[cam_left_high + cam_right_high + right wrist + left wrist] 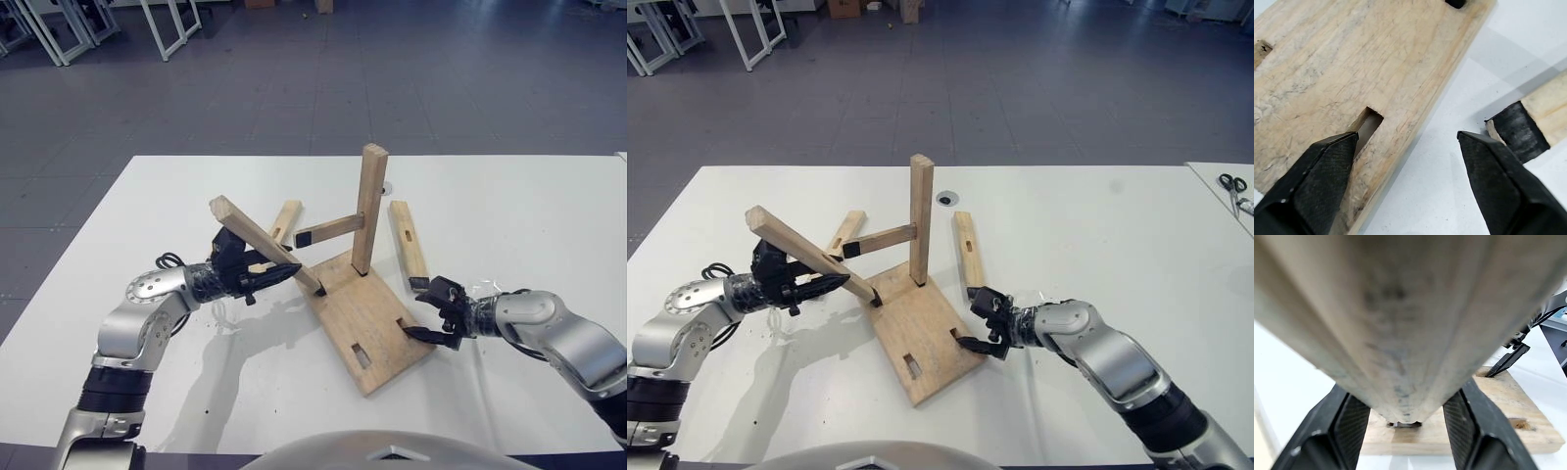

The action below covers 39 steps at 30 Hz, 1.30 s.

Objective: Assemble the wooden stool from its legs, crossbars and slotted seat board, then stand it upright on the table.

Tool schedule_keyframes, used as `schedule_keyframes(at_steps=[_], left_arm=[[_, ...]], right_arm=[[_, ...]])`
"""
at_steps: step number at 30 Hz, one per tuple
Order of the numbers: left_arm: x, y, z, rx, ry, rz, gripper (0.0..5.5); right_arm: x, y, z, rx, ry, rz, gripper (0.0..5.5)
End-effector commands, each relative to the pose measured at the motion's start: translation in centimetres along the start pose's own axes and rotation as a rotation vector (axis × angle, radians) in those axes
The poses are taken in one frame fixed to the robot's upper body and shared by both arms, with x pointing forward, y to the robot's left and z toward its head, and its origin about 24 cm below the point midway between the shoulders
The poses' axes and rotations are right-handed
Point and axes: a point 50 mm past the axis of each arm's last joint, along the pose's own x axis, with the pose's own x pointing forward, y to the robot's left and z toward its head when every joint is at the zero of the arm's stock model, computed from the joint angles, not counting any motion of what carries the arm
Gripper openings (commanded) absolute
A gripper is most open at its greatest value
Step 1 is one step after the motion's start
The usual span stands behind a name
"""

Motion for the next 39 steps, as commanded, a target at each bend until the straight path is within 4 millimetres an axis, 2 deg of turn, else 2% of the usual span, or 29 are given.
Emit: schedule_keyframes(at_steps=[1, 4, 10, 17, 24, 29, 32, 34, 37, 39], left_arm=[[-1.1, 0.5, -0.3, -0.006, 0.099, 0.028, 2.05], [-1.3, 0.3, -0.5, -0.007, 0.108, 0.038, 2.05], [0.1, 0.7, -2.0, -0.008, 0.218, 0.108, 2.05], [0.5, 2.2, -0.7, -0.097, 0.217, 0.126, 2.05], [0.4, 2.9, -0.9, 0.044, 0.419, 0.081, 2.05], [0.6, 3.4, -0.4, 0.064, 0.438, 0.067, 2.05], [0.4, 3.4, -0.9, 0.042, 0.442, 0.073, 2.05], [0.2, 3.3, -1.2, 0.028, 0.444, 0.073, 2.05], [0.3, 3.1, -1.5, 0.022, 0.44, 0.073, 2.05], [0.4, 3.1, -1.5, 0.023, 0.437, 0.071, 2.05]], right_arm=[[0.2, 0.0, -1.3, 0.031, 0.062, -0.027, 3.71], [0.3, 0.0, -1.3, 0.033, 0.057, -0.032, 3.71], [0.4, 0.2, -1.1, 0.024, 0.051, -0.03, 3.71], [0.8, 0.4, -1.2, 0.022, 0.047, -0.025, 3.71], [0.8, 0.2, -0.8, 0.025, 0.03, -0.039, 3.71], [0.7, -0.1, -0.6, 0.039, 0.013, -0.054, 3.71], [-0.7, -1.9, 1.8, 0.157, -0.133, -0.089, 3.71], [-1.8, -3.1, 3.3, 0.224, -0.232, -0.106, 3.38], [-2.4, -3.2, 4.4, 0.279, -0.29, -0.091, 2.76], [-2.0, -2.1, 6.1, 0.361, -0.389, -0.018, 2.3]])
